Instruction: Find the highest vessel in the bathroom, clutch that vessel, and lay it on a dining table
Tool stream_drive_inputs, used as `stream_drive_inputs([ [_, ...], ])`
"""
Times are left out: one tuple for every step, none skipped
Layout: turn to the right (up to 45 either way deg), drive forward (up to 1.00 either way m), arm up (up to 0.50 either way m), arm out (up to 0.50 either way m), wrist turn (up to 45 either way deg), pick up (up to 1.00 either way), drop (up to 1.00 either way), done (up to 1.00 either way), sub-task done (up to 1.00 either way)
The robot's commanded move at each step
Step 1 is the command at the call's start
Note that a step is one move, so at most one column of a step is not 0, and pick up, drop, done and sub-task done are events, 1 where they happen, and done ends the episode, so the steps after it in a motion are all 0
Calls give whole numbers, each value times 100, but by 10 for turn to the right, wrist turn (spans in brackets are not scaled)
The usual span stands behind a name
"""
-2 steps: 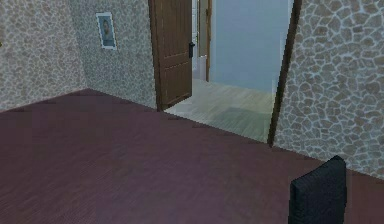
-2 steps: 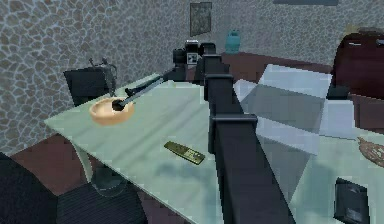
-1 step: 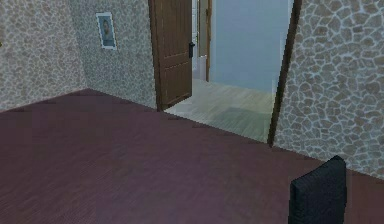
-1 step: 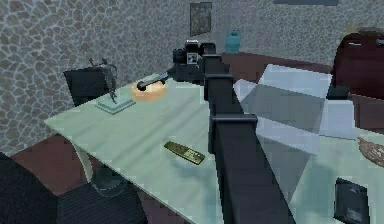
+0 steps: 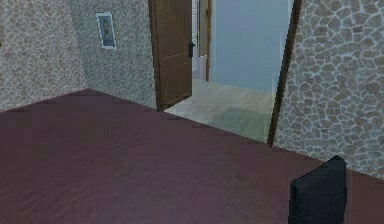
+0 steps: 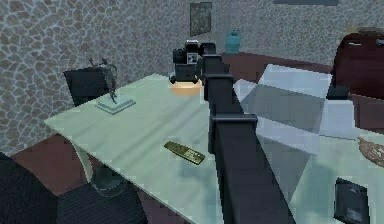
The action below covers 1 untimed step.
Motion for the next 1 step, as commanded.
stream_drive_inputs([
  [0,0,-32,0,0,0,0,0,0],
])
